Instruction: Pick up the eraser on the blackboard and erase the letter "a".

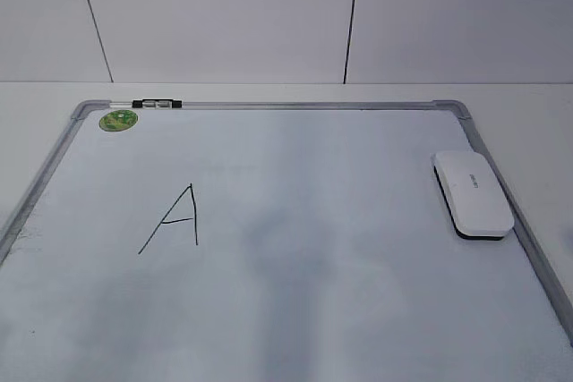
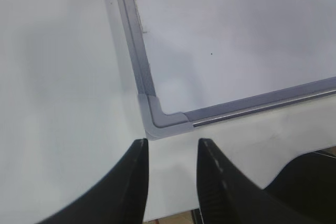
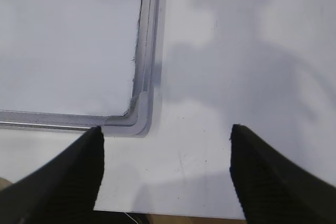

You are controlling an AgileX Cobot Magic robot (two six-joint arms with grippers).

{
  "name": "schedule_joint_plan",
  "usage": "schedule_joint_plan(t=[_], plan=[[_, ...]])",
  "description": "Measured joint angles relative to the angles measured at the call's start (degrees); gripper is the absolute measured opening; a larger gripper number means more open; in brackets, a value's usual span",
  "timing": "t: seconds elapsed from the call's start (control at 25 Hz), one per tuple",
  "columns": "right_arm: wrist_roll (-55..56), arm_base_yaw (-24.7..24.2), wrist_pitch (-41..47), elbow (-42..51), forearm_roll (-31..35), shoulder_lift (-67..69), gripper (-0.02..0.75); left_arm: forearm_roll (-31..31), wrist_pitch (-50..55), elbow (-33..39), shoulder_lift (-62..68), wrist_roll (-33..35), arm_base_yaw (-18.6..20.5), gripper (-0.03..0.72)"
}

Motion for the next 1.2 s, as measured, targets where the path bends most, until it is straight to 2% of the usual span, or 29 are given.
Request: schedule_joint_plan(t=[0.52, 0.64, 0.88, 1.2], plan=[[0.0, -0.6, 0.0, 0.0, 0.0, -0.9, 0.593, -0.3, 0.0, 0.0, -1.0, 0.0, -0.1, 0.235], [0.0, -3.3, 0.0, 0.0, -0.1, -2.8, 0.592, -0.6, 0.0, 0.0, -3.2, 0.0, 0.9, 0.235], [0.0, -13.1, 0.0, 0.0, -0.1, -9.7, 0.592, -0.6, 0.0, 0.0, -13.0, 0.0, 5.0, 0.235], [0.0, -13.9, 0.3, 0.0, -0.2, -18.2, 0.592, -0.7, 0.5, 0.0, -26.2, 0.0, 6.7, 0.235]])
